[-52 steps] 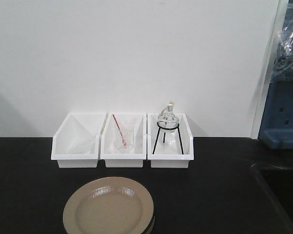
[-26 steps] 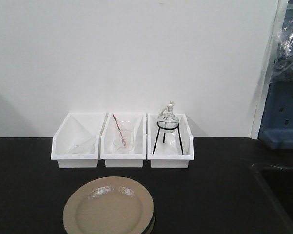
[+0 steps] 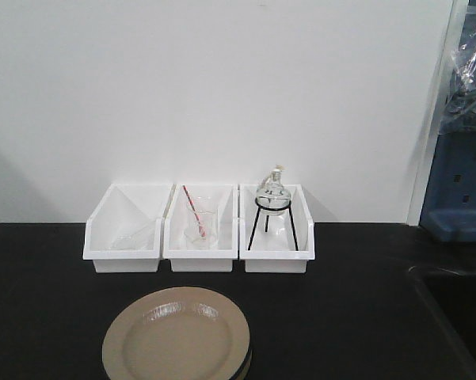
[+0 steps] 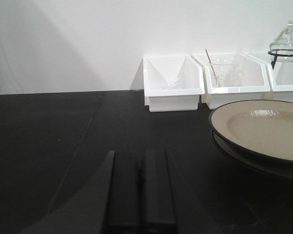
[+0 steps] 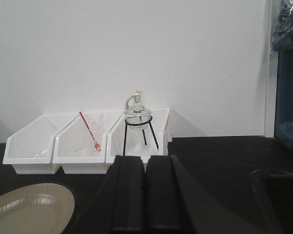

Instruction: Arrange circular plates on left workspace

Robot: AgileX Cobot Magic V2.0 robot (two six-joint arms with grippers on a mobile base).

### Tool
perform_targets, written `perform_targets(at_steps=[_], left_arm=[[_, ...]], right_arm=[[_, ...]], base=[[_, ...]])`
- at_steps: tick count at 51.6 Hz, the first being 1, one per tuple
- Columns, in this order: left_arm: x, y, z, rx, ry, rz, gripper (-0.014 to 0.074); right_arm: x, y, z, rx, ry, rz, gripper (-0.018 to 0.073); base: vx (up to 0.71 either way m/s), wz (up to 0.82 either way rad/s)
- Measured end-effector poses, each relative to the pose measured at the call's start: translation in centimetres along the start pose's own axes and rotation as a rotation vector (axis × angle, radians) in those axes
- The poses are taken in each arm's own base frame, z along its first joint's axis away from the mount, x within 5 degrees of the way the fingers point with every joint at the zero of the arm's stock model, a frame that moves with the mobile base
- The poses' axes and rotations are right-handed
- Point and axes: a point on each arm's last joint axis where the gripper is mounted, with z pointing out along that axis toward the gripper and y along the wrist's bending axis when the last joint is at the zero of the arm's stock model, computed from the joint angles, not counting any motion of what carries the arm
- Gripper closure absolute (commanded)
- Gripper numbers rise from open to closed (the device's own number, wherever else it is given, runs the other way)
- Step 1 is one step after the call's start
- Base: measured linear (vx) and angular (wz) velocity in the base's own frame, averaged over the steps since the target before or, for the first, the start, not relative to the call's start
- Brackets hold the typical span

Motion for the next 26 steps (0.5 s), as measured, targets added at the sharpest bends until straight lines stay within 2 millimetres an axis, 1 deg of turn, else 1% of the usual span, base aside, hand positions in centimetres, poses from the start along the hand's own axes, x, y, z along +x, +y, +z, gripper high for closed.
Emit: perform_targets(at_steps=[26], left_arm=[[0.03,0.00,0.00,0.000,0.003,0.000,0.0594]], right_arm=[[0.00,-0.03,0.00,0.003,0.000,0.000,0.0563]], base=[[0.00,0.00]])
